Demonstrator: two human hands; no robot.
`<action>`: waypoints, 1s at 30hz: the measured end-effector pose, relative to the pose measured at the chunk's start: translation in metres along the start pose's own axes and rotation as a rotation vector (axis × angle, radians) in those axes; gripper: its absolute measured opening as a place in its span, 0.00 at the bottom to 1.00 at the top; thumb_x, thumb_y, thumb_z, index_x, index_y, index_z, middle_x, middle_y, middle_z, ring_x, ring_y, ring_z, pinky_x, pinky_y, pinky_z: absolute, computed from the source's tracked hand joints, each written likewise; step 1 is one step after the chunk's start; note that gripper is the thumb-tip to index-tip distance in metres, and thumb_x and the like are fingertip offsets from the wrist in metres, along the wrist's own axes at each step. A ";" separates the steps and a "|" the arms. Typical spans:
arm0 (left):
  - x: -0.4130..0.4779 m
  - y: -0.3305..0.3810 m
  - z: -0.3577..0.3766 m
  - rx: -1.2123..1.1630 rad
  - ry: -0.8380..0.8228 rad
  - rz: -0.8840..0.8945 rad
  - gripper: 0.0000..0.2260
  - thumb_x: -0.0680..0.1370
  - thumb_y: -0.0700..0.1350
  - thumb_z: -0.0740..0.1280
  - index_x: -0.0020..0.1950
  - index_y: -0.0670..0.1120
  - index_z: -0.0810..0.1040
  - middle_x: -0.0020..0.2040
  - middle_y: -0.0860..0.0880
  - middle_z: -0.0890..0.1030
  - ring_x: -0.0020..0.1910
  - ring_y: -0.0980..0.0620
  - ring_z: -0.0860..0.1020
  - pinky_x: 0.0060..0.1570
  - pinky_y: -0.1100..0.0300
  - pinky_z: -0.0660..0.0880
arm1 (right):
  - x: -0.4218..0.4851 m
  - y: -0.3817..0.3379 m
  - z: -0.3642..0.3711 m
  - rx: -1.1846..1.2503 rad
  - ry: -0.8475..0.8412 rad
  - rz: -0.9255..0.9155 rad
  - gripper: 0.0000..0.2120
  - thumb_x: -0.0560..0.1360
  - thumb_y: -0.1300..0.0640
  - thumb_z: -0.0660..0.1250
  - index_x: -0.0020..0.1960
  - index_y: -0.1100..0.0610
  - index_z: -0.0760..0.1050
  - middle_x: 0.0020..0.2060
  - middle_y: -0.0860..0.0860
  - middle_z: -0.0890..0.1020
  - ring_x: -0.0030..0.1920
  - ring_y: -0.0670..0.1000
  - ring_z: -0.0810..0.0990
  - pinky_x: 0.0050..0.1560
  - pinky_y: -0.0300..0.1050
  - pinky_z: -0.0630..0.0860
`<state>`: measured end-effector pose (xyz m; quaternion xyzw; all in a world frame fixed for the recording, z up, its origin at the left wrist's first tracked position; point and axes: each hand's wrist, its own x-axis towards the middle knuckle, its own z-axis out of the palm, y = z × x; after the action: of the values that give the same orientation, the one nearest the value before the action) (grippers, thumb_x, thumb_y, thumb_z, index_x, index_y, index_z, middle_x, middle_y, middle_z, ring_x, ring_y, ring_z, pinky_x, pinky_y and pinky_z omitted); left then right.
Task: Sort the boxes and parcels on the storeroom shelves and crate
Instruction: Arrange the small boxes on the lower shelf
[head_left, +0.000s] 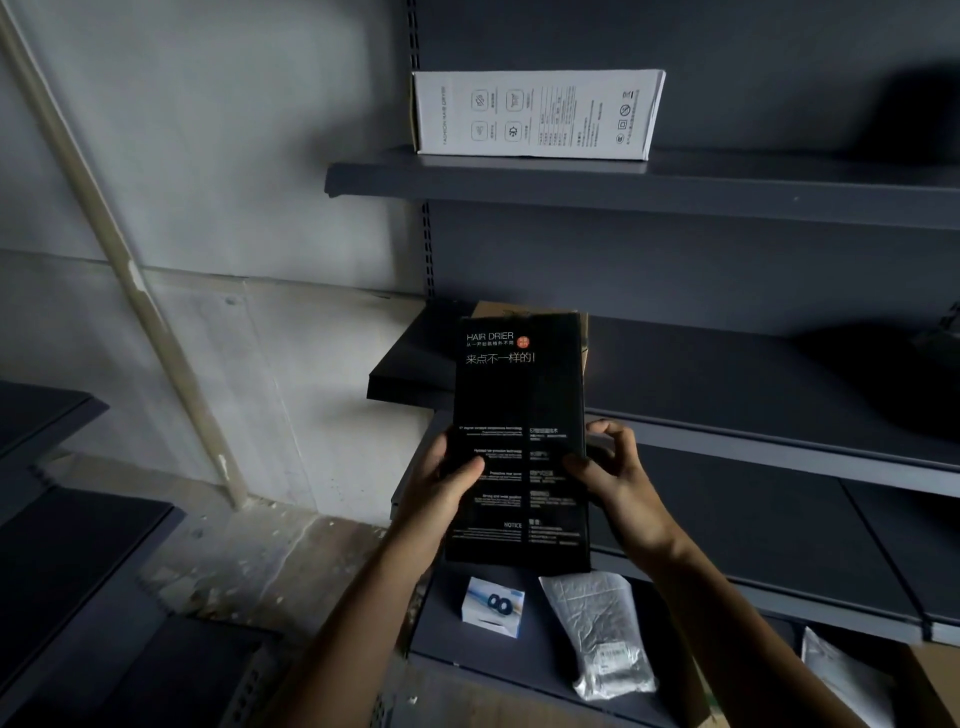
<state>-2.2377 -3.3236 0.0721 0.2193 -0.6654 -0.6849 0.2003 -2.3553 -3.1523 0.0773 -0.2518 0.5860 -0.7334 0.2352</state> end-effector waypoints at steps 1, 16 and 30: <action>0.000 0.000 0.001 0.145 0.046 0.046 0.21 0.74 0.46 0.71 0.67 0.54 0.73 0.62 0.50 0.79 0.60 0.54 0.77 0.64 0.52 0.73 | 0.000 0.000 0.001 0.004 0.027 -0.004 0.18 0.74 0.61 0.71 0.57 0.53 0.66 0.54 0.57 0.82 0.52 0.52 0.82 0.46 0.40 0.79; -0.005 0.006 0.019 0.228 -0.023 0.073 0.30 0.63 0.64 0.75 0.62 0.71 0.67 0.64 0.55 0.75 0.63 0.59 0.75 0.61 0.57 0.74 | -0.006 -0.011 0.012 -0.154 -0.047 -0.080 0.33 0.72 0.61 0.73 0.73 0.48 0.65 0.62 0.43 0.77 0.64 0.48 0.77 0.62 0.49 0.77; 0.001 0.008 0.013 -0.112 -0.045 -0.170 0.27 0.68 0.66 0.69 0.64 0.58 0.73 0.53 0.49 0.82 0.48 0.56 0.79 0.38 0.57 0.78 | -0.003 -0.008 0.005 -0.006 -0.045 0.038 0.16 0.79 0.52 0.62 0.63 0.59 0.76 0.55 0.57 0.83 0.54 0.54 0.81 0.52 0.43 0.78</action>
<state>-2.2459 -3.3138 0.0804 0.2480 -0.6093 -0.7403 0.1384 -2.3497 -3.1523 0.0858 -0.2577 0.5875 -0.7211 0.2615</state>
